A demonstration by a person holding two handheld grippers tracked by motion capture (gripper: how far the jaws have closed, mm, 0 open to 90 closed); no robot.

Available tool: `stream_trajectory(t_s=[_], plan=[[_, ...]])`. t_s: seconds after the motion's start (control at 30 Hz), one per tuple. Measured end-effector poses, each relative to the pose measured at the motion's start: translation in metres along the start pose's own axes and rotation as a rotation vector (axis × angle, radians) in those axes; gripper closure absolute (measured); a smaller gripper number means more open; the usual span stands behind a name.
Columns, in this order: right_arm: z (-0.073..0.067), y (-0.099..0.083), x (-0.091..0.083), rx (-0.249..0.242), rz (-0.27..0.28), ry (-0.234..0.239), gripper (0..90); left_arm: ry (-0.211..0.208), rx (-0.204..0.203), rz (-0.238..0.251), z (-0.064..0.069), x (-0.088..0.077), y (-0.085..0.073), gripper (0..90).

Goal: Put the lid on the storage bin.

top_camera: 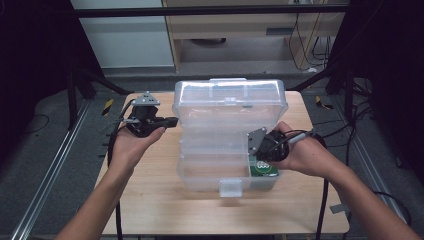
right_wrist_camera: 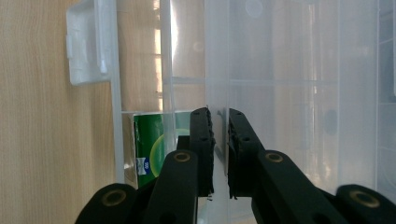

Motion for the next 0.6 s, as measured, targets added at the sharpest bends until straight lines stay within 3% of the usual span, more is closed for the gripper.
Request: stream_trajectory(t_s=[0.4,0.6], plan=[[-0.0037,-0.0004,0.0018,0.005,0.009,-0.004,80.4,-0.013,-0.026,0.012,-0.0013,0.0,0.0007,90.0],[-0.0062,-0.0023,-0.0026,0.026,0.038,-0.017,66.3,-0.026,-0.03,0.01,0.0002,-0.0003,-0.0045,90.0]])
Point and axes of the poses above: each handheld gripper's, and its own axes: x roughly forward along the jaws, y roughly out of its top, z roughly to its right, the point moved 4 cm from there along x, roughly forward along the jaws, and after that the axes turned 11 degrees about -x, right-handed, at the moved point
